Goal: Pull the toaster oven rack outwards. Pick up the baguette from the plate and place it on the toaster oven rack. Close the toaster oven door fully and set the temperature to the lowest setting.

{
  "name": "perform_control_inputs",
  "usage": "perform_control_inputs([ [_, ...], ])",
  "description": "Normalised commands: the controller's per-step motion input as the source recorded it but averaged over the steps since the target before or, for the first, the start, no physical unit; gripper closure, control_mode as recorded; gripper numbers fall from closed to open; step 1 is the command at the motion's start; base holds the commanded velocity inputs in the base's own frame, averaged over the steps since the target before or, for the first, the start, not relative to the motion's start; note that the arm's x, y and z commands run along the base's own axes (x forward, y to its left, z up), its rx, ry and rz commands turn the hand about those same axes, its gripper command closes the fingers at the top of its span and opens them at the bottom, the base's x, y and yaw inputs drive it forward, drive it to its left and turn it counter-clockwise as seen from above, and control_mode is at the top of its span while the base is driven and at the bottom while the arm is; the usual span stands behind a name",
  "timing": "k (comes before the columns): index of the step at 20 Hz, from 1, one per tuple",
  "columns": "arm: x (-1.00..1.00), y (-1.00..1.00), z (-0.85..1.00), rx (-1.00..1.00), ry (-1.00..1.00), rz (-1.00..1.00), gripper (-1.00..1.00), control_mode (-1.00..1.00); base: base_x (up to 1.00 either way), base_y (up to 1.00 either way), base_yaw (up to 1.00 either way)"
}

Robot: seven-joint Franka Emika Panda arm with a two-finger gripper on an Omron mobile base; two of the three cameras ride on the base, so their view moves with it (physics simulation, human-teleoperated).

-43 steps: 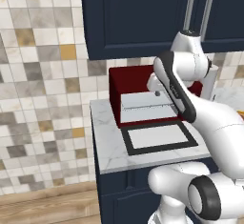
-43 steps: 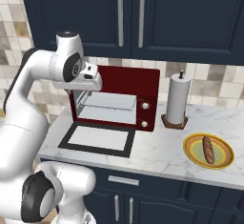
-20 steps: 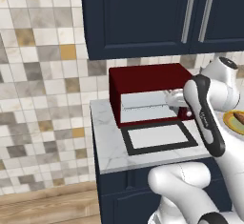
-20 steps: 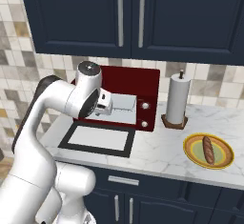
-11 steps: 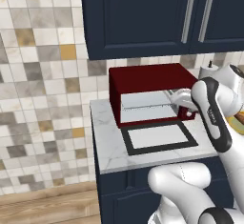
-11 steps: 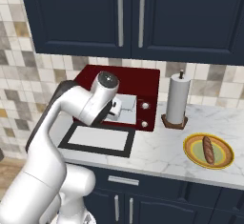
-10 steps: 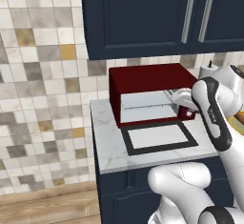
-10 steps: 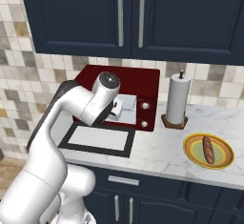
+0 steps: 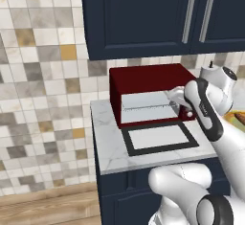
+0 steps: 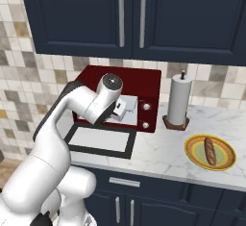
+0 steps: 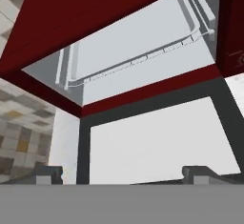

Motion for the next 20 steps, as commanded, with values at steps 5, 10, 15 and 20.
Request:
perform_control_inputs([
  [5,0.18,-0.08,-0.23,0.02,0.01,-0.06,-1.0,-1.0,0.0,0.0,0.0],
  [10,0.01,-0.27,-0.28,0.15,-0.14,0.0,-1.0,-1.0,0.0,0.0,0.0],
  [15,0.2,-0.11,-0.26,0.1,-0.09,0.0,-1.0,-1.0,0.0,0.0,0.0],
  [20,0.32,0.0,-0.12,0.05,-0.01,0.01,-1.0,-1.0,0.0,0.0,0.0],
])
